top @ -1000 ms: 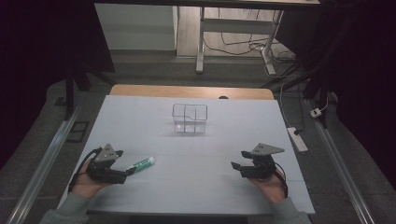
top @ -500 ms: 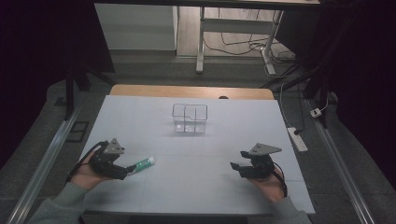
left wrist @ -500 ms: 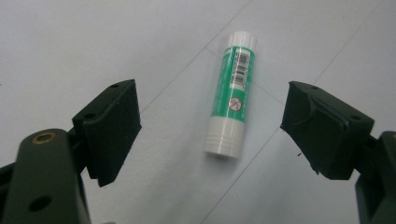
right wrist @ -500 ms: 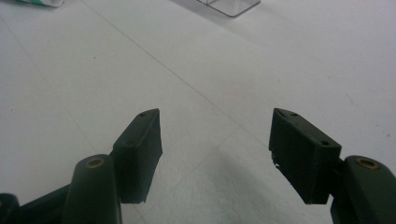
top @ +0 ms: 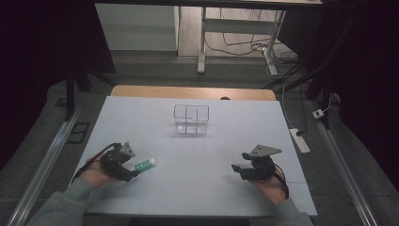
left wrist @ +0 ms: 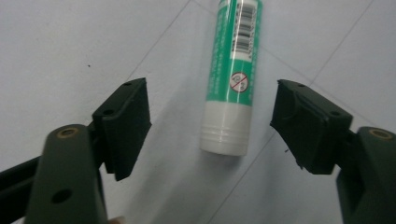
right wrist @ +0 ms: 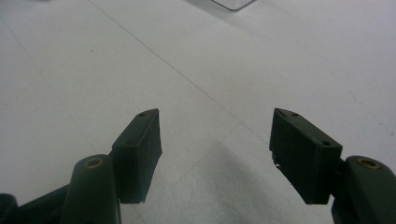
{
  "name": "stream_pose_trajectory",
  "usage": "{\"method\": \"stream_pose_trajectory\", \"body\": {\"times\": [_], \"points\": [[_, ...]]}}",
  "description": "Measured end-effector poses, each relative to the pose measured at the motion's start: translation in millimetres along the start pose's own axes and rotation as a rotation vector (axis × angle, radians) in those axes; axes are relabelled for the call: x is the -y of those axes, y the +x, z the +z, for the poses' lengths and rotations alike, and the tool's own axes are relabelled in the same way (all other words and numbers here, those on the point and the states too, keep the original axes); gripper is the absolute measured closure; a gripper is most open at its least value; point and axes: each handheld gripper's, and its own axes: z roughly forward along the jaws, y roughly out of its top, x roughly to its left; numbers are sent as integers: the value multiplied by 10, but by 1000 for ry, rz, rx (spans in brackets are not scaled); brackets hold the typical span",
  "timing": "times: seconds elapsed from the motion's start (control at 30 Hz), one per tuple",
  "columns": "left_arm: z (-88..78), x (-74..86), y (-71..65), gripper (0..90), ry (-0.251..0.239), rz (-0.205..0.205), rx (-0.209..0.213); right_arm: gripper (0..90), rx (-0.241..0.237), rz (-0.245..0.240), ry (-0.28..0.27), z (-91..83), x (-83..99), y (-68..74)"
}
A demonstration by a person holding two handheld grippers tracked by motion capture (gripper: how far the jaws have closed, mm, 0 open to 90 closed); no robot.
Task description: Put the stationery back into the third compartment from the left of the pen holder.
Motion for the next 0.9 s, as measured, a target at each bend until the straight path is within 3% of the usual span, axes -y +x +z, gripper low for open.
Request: {"method": "stream_pose_trajectory", "body": {"times": [0.3, 0.47, 0.7, 0.9], "points": [[64, -25, -42, 476, 62, 68, 0, 335, 2, -4, 2, 13, 2, 8], [67, -23, -60, 634, 68, 111, 12, 335, 3, -7, 8, 16, 1, 4], [55, -26, -108, 645, 62, 151, -24, 335, 3, -11, 7, 21, 0, 11], [-12, -43, -108, 646, 9, 133, -21, 336, 7, -10, 1, 9, -4, 9]]}}
